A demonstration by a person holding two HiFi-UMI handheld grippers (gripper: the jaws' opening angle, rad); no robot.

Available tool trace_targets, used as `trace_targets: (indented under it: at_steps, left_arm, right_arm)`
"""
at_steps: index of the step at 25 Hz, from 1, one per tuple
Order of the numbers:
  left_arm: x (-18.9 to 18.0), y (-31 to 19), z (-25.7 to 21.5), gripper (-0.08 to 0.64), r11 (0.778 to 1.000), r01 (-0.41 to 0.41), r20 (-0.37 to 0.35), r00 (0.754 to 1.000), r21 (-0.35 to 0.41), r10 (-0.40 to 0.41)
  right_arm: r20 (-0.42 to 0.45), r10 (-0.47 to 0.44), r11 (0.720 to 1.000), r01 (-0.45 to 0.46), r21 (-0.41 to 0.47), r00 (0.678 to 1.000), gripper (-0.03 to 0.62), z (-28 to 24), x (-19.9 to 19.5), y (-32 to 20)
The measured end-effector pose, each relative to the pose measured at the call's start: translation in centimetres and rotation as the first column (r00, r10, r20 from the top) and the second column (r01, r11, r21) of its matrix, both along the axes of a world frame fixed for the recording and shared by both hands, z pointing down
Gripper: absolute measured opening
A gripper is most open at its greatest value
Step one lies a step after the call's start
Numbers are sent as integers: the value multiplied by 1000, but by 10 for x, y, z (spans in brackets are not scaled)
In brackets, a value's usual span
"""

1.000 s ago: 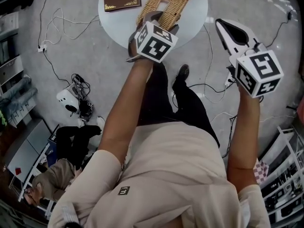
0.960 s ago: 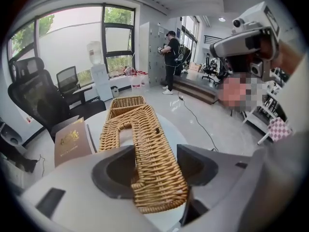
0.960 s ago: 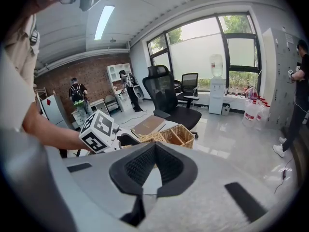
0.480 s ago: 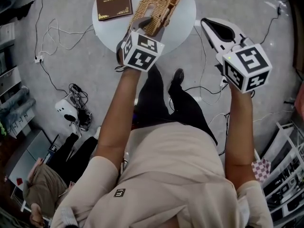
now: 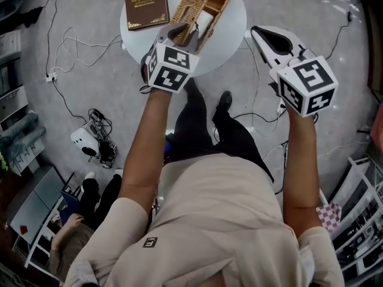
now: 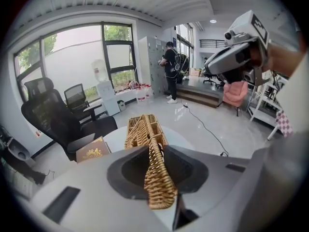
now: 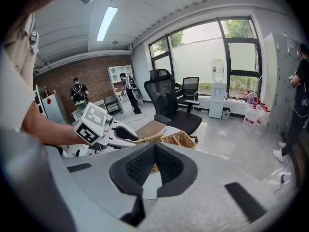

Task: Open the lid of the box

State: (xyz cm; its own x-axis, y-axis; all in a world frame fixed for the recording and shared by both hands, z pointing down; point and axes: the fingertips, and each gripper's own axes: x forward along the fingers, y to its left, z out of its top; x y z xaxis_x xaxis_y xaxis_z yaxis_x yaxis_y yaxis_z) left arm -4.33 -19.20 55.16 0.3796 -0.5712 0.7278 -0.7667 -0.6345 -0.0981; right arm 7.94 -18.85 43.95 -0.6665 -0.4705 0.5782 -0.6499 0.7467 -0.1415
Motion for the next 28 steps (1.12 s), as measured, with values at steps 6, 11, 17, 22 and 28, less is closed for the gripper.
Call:
trace_targets:
  at_steps: [6,11,17,22,28]
  left_arm:
    - [-14,-7,-13,66,999,28,-4,1000,33,-28]
    - [-27,-13,-21,55,998,50,-3,999,49,-50]
    - [-44,-20,-28,49,996,70,7,998,59,-70]
    - [-62,-29,-31,46,994,87,16,996,62,-88]
    - [-78,-38,-35,46,993,99,24,995,62,-101]
  right_arm:
    - [0,-4,1000,4,7,1000,-8,-5,-4,-3]
    - [-3,-4,1000,4,5,1000,-8,-7,-6,-5]
    - [-14,-5,1000,5,0,1000,-8,-9,-9,-7]
    - [-21,-7,1000,7,-3,1000,-8,-10,-15,-12]
    - [-28,-5,1000,5,0,1000,-8,-16,-22,-17]
